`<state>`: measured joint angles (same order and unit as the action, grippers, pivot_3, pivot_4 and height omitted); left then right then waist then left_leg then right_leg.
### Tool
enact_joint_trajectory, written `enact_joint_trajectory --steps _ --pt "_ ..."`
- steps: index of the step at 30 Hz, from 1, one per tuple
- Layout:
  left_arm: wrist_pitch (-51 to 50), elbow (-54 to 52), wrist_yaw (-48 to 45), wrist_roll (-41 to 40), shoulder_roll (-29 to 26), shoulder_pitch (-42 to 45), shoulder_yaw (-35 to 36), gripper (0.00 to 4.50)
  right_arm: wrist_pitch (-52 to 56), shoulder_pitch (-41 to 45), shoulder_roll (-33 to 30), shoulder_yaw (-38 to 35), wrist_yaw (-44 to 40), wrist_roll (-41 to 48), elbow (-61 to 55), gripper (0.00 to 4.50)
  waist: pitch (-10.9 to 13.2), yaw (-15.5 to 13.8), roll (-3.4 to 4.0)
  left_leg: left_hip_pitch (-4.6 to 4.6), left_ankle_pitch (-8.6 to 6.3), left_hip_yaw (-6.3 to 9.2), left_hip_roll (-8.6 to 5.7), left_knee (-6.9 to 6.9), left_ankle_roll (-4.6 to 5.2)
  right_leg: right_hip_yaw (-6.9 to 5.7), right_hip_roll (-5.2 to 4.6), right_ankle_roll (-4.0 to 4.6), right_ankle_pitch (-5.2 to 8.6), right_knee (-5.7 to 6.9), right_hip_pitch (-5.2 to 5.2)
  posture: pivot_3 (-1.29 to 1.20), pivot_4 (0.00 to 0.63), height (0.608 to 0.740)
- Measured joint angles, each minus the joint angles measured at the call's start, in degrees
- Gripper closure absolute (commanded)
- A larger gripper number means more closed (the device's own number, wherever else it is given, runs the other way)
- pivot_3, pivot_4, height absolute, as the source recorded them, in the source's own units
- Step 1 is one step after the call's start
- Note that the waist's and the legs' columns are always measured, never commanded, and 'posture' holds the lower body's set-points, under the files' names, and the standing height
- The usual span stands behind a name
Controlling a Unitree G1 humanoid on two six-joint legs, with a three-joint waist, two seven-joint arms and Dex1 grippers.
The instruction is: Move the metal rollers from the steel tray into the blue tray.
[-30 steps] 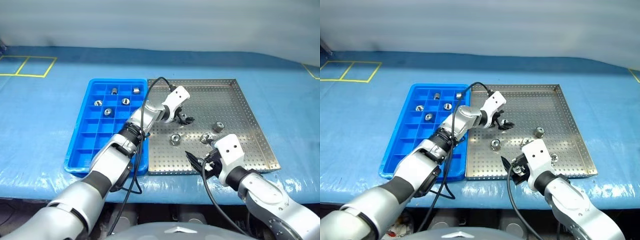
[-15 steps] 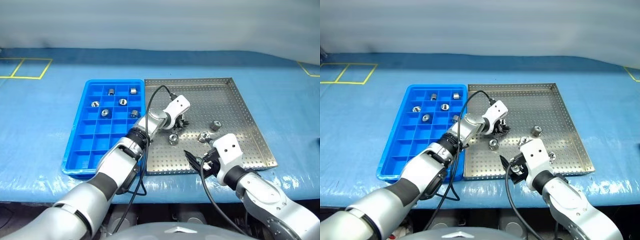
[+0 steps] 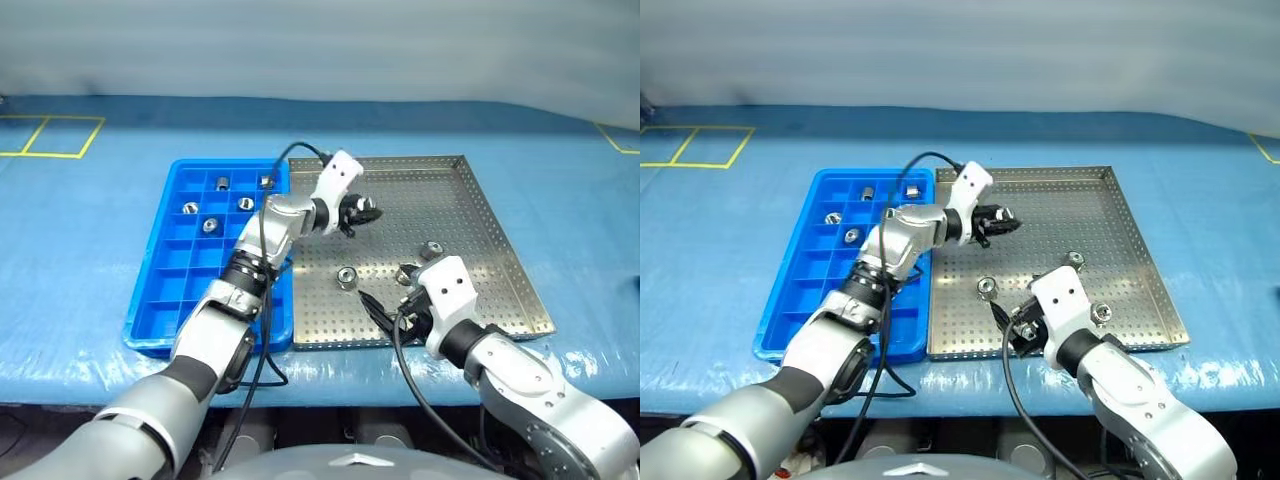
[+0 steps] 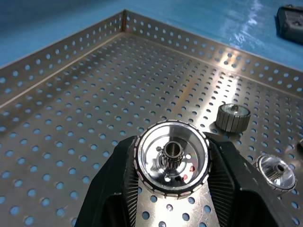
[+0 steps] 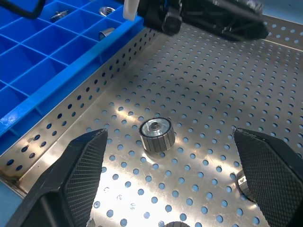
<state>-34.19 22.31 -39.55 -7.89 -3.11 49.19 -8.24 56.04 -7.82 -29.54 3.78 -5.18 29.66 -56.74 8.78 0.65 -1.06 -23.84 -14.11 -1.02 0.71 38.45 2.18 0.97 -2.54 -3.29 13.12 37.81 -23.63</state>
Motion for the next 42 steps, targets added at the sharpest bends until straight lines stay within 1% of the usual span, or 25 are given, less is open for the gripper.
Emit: enact_joint_trajectory --steps 4,8,10,14,18,22,29,36,38,39,42 --pt "-3.03 -15.36 2.89 -1.68 -6.38 -6.19 4.89 2.8 0.18 4.18 -0.14 2.58 -2.23 -0.32 2.04 0.0 -0.01 -0.2 0.02 0.1 0.04 0.03 0.02 -0.04 -0.06 -0.02 0.02 0.02 0.0 0.03 0.06 0.1 0.15 0.74" --pt "-2.9 -26.39 7.26 -0.89 -11.24 -14.31 7.42 2.8 -1.1 9.14 -0.24 6.21 -5.28 -1.69 4.8 0.0 -0.01 -1.24 0.02 0.11 0.04 0.05 -0.03 -0.02 -0.06 -0.01 -0.04 0.01 0.0 0.01 0.1 0.17 0.15 0.74" --pt "-2.84 -29.88 10.19 0.42 -12.63 -18.72 8.11 2.8 -2.81 11.1 -0.17 8.1 -6.95 -2.68 6.46 0.0 -0.01 -2.06 0.01 0.09 0.04 0.07 -0.05 -0.02 -0.05 -0.04 -0.04 0.01 -0.01 -0.01 0.1 0.17 0.15 0.74" --pt "-2.97 -33.88 16.75 2.57 -13.24 -25.47 10.68 2.8 -5.73 13.42 0.59 11.44 -10.04 -4.14 9.33 0.0 0.01 -3.67 -0.02 0.03 0.04 0.17 -0.07 0.02 -0.06 -0.14 -0.07 0.02 0.0 -0.02 0.11 0.19 0.15 0.74" --pt "-3.83 -37.37 22.72 3.06 -12.69 -30.89 14.18 2.8 -7.0 13.98 1.51 13.36 -12.88 -4.3 11.51 0.0 0.01 -4.4 -0.03 0.03 0.03 0.22 -0.07 0.06 -0.05 -0.18 -0.1 0.03 -0.01 -0.01 0.14 0.24 0.15 0.74" --pt "-5.85 -40.51 27.03 4.39 -12.63 -35.38 14.68 2.8 -7.39 14.22 2.16 14.02 -14.46 -4.59 12.36 0.0 0.01 -5.16 -0.03 0.05 0.04 0.27 -0.07 0.07 -0.06 -0.22 -0.09 0.04 0.0 0.0 0.17 0.24 0.15 0.74" --pt "-9.33 -41.93 30.68 5.55 -12.8 -39.2 14.69 2.8 -7.44 14.38 2.8 14.82 -15.71 -5.15 13.23 0.0 0.01 -6.14 -0.03 0.04 0.05 0.33 -0.07 0.07 -0.08 -0.27 -0.09 0.09 0.02 0.0 0.17 0.27 0.15 0.74" --pt "-14.34 -43.49 32.0 5.79 -14.02 -39.33 14.12 2.8 -7.43 14.38 3.08 14.95 -16.02 -6.26 13.23 0.0 0.01 -6.24 -0.03 0.04 0.05 0.35 -0.06 0.06 -0.09 -0.29 -0.09 0.11 0.03 0.0 0.16 0.26 0.15 0.74" --pt "-15.5 -43.79 31.98 5.73 -14.48 -39.31 13.66 2.06 -7.42 14.36 3.2 14.95 -15.97 -6.53 13.23 0.0 0.01 -6.19 -0.03 0.04 0.05 0.36 -0.06 0.05 -0.1 -0.29 -0.09 0.14 0.05 0.0 0.15 0.26 0.15 0.74" --pt "-15.95 -44.1 31.92 5.55 -14.47 -39.3 13.41 1.8 -7.42 14.34 3.32 14.95 -15.86 -6.62 13.23 0.0 0.01 -6.2 -0.03 0.04 0.05 0.36 -0.05 0.04 -0.1 -0.3 -0.09 0.14 0.05 0.0 0.15 0.26 0.15 0.74" --pt "-16.96 -44.77 31.73 5.01 -14.43 -39.15 12.82 0.78 -7.38 14.19 3.56 14.94 -15.61 -6.84 13.22 0.0 0.01 -6.08 -0.03 0.04 0.05 0.36 -0.04 0.04 -0.1 -0.29 -0.09 0.17 0.06 0.0 0.15 0.24 0.15 0.74"
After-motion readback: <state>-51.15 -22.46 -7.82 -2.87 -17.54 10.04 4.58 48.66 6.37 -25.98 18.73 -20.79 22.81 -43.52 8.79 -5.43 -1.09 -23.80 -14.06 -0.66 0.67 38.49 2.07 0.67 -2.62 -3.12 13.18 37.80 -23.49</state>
